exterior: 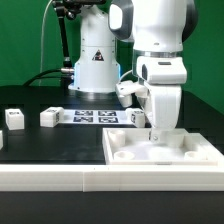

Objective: Assemble one leg

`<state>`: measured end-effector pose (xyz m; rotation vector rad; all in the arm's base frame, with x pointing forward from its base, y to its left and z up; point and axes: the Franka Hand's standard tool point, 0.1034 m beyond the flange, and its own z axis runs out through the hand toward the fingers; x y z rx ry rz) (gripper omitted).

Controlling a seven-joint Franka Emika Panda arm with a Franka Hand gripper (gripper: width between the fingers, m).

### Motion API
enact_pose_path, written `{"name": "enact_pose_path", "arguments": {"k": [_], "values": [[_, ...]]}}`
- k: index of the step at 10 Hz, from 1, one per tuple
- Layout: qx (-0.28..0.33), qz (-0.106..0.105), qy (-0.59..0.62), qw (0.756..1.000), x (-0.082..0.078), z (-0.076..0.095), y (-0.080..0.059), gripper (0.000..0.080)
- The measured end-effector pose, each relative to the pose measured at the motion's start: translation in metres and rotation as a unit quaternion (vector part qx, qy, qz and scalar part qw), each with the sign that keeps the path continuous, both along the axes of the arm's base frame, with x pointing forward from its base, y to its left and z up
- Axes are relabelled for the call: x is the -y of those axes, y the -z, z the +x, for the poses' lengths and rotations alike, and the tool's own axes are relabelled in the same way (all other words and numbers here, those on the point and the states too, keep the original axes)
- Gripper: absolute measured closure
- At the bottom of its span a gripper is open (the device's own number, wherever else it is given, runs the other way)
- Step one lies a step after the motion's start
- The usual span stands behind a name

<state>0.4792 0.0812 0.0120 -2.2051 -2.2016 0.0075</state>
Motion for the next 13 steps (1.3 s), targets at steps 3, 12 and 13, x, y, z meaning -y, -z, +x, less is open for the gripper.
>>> {"name": "enact_pose_path", "arguments": {"k": [3, 12, 13], "values": [[0.000, 0.000, 0.001, 1.000, 0.001, 0.000, 0.000, 0.0166], [0.030, -0.018, 0.071, 0.997, -0.002, -0.011, -0.075, 0.0151], [0.025, -0.016, 0.093, 0.995, 0.001, -0.015, -0.073, 0.0151]]}}
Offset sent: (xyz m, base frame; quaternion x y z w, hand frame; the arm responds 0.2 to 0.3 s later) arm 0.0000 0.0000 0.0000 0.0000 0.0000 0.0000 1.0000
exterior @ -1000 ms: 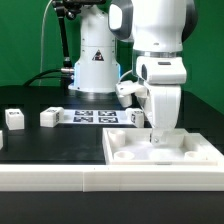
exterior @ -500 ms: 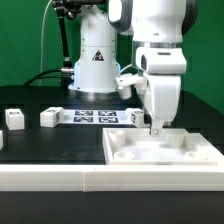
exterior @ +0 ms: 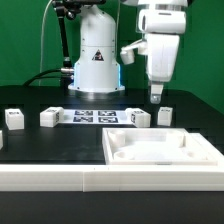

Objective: Assemble one leg

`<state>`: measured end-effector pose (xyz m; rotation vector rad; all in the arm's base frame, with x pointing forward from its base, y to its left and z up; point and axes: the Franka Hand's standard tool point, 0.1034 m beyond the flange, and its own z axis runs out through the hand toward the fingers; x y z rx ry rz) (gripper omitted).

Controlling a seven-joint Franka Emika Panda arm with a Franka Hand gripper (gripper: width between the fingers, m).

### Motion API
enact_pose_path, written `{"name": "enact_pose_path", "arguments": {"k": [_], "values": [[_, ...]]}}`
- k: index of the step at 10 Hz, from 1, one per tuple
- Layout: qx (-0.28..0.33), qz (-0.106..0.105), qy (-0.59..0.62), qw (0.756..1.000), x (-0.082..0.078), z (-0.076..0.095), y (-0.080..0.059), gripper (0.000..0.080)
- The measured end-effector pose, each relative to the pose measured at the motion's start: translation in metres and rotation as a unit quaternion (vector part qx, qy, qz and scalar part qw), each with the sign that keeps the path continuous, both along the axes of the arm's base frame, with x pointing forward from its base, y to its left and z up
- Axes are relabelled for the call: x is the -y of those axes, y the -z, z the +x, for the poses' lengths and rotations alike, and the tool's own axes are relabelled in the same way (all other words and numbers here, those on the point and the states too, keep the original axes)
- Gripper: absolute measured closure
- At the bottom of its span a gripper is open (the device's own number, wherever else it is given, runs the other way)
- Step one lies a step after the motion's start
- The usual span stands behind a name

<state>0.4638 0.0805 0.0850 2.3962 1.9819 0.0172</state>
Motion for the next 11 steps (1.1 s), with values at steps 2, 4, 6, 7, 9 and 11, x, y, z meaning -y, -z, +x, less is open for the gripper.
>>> {"name": "enact_pose_path", "arguments": {"k": [2, 4, 6, 7, 9, 11], "values": [[-0.001, 0.001, 0.024, 1.000, 0.000, 0.000, 0.002, 0.0151], [0.001, 0.004, 0.106, 0.994, 0.000, -0.001, 0.002, 0.0151], [0.014, 0.019, 0.238, 0.971, -0.001, -0.012, 0.006, 0.0151], [0.018, 0.026, 0.293, 0.955, -0.007, -0.017, 0.008, 0.0151], [0.020, 0.046, 0.409, 0.911, -0.019, -0.036, 0.018, 0.0151], [0.012, 0.053, 0.475, 0.878, -0.021, -0.040, 0.022, 0.0151]]}}
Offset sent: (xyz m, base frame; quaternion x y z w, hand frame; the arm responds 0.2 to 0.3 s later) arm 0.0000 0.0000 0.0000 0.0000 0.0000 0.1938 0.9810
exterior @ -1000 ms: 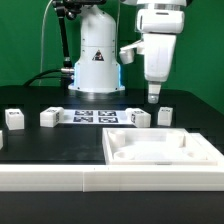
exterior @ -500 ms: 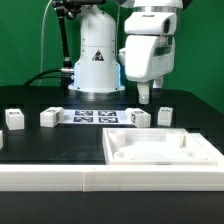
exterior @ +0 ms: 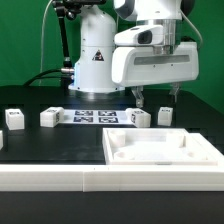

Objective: Assemble one leg

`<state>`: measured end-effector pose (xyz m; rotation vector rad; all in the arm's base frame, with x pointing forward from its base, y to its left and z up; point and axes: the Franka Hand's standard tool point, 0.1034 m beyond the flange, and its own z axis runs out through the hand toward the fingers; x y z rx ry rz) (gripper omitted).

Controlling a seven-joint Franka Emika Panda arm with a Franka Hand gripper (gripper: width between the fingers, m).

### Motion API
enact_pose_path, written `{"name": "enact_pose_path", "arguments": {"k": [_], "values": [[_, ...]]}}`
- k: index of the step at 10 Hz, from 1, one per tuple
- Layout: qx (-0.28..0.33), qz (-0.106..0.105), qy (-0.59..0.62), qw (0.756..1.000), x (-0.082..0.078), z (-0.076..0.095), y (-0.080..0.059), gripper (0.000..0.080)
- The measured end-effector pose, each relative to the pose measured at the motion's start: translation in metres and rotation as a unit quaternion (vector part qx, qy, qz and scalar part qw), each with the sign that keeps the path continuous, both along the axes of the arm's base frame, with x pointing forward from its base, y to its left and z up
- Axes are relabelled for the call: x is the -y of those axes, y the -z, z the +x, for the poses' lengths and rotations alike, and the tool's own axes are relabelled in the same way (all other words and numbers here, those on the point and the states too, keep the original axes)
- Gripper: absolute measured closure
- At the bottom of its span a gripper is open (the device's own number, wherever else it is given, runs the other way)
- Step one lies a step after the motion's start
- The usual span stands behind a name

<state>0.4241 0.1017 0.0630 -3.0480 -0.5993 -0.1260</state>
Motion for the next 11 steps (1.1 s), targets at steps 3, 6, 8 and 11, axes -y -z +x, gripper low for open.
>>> {"name": "enact_pose_path", "arguments": {"k": [3, 6, 8, 11], "values": [[-0.005, 0.012, 0.092, 0.996, -0.002, 0.000, -0.001, 0.0151], [-0.002, 0.044, 0.325, 0.945, -0.009, -0.031, 0.003, 0.0151], [-0.006, 0.053, 0.391, 0.919, -0.017, -0.041, 0.008, 0.0151], [-0.007, 0.062, 0.450, 0.891, -0.024, -0.046, 0.010, 0.0151]]}}
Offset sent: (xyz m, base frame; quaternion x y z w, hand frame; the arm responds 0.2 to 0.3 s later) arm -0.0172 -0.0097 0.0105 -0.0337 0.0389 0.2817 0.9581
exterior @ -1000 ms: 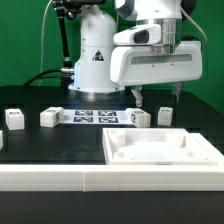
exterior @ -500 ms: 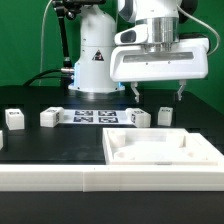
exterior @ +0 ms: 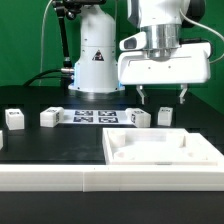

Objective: Assemble one leg

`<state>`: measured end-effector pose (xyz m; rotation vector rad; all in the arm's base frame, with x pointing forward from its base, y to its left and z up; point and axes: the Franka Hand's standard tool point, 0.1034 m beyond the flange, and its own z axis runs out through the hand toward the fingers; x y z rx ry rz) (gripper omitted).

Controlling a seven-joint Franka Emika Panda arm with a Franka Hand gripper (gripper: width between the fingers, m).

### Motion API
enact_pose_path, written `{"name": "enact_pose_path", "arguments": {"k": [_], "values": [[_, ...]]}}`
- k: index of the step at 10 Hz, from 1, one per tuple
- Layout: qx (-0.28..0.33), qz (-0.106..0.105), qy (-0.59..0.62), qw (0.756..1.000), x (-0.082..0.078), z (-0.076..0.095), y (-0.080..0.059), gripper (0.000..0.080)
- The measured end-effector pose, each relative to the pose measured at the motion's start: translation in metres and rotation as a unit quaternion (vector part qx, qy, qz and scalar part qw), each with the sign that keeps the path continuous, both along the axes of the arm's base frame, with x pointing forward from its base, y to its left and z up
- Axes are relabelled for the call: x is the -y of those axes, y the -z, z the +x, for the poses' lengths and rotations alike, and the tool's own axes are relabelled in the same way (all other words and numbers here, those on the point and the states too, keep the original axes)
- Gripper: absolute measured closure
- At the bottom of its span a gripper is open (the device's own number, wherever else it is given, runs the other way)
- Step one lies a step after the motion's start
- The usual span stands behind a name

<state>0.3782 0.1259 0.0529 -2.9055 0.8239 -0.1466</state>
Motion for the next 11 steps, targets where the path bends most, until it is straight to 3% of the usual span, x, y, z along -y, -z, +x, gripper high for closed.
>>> {"name": "enact_pose_path", "arguments": {"k": [5, 11], "values": [[-0.075, 0.019, -0.058, 0.995, -0.0020, -0.0003, 0.0003, 0.0151], [-0.228, 0.099, -0.093, 0.964, 0.0042, -0.0066, 0.0026, 0.0151]]}}
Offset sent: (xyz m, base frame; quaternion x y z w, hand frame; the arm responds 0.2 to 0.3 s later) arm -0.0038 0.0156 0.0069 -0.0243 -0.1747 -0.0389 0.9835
